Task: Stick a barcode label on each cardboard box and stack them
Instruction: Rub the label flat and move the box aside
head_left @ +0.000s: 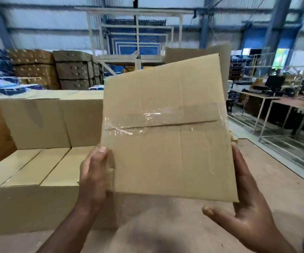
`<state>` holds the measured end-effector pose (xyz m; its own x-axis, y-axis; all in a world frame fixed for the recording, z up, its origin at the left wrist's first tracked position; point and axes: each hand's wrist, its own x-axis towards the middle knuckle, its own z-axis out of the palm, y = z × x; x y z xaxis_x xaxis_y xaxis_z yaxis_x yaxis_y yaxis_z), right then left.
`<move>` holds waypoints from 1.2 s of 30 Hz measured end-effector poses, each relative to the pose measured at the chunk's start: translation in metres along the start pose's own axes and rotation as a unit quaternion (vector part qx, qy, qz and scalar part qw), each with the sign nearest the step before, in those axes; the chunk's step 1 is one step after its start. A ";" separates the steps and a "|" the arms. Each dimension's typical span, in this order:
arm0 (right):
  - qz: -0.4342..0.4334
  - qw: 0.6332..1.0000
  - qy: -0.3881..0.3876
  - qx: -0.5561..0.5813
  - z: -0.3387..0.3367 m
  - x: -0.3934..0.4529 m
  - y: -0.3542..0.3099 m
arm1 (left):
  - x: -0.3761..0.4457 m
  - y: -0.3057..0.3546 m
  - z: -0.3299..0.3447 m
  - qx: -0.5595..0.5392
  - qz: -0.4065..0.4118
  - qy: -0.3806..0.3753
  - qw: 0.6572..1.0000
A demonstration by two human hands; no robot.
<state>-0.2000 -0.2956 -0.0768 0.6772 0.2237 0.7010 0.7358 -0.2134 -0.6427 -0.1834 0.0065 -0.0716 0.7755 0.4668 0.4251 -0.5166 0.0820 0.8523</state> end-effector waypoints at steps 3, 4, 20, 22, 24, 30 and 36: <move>-0.033 0.996 0.013 -0.077 0.026 0.041 -0.016 | 0.037 0.038 -0.025 -0.077 0.021 0.009 0.997; -0.030 0.998 0.014 -0.056 0.039 0.053 -0.020 | 0.044 0.052 -0.034 -0.089 0.027 -0.010 0.996; 0.000 0.988 -0.088 0.129 0.301 0.136 -0.071 | 0.112 0.122 -0.278 0.020 -0.003 0.092 0.996; 0.026 0.986 -0.086 0.138 0.338 0.142 -0.068 | 0.132 0.131 -0.304 0.062 -0.049 0.108 0.991; 0.052 0.984 -0.092 0.146 0.366 0.147 -0.064 | 0.153 0.134 -0.320 0.096 -0.074 0.118 0.986; 0.077 0.981 -0.132 0.120 0.433 0.162 -0.055 | 0.206 0.114 -0.372 0.127 -0.096 0.149 0.976; 0.064 0.973 -0.219 0.041 0.457 0.178 -0.041 | 0.234 0.088 -0.403 0.104 -0.073 0.217 0.968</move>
<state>-0.1068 0.1879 -0.0676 0.6872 0.5884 0.4261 0.6312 -0.1932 -0.7512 -0.1936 0.4783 -0.0197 0.5851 0.7937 0.1665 -0.2940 0.0163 0.9557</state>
